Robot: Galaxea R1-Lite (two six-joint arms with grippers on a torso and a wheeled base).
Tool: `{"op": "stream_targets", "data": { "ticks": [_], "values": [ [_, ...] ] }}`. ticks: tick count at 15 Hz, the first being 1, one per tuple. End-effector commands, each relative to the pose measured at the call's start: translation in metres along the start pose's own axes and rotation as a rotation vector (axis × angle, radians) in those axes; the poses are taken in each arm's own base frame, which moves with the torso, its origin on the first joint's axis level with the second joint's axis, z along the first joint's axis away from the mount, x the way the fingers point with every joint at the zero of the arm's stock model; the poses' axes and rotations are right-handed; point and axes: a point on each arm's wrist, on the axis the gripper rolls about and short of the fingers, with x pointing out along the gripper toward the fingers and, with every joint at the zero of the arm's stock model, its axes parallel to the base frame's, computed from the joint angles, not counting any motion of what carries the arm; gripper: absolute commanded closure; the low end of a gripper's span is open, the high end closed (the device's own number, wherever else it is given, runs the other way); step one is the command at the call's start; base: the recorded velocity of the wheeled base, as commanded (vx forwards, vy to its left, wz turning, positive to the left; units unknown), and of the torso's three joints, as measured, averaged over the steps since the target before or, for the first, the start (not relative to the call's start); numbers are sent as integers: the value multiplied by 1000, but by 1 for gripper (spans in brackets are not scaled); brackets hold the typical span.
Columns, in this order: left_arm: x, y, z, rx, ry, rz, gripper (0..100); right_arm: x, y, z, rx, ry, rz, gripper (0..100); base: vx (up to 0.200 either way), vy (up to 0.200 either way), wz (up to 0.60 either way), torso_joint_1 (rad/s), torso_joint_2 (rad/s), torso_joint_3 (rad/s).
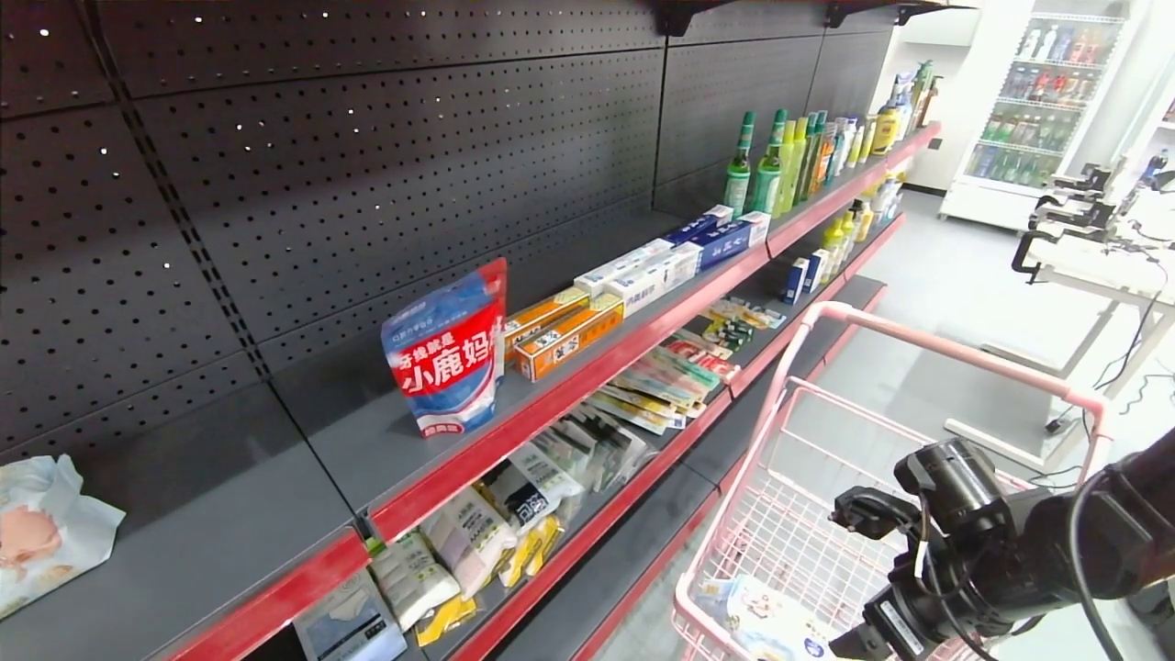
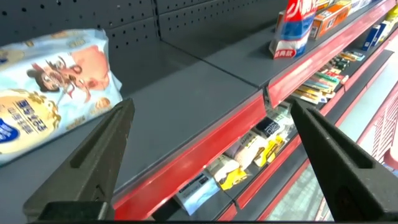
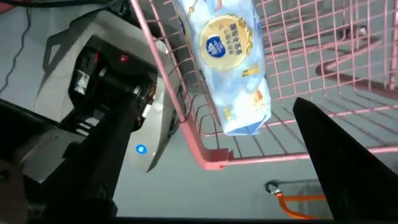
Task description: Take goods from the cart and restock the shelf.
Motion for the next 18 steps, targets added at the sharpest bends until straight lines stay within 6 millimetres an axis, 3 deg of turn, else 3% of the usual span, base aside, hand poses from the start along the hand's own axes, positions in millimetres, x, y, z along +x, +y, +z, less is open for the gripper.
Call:
{"op": "stream_targets", "data": {
  "ticks": [1,11,15,18],
  "values": [
    [0,0,0,0,1,0,0,12,-1,-2,-34,34,13,0,0,0,0,-149,330,188],
    [0,0,0,0,1,0,0,16,-2,-1,-126,39,21,0,0,0,0,-147,348,200],
    [0,0,0,0,1,0,0,20,-5,-3,-122,56,23,0,0,0,0,-43,110,66],
    [0,0,0,1,1,2,0,22,-20,-5,-183,47,34,0,0,0,0,-147,373,211]
  ]
}}
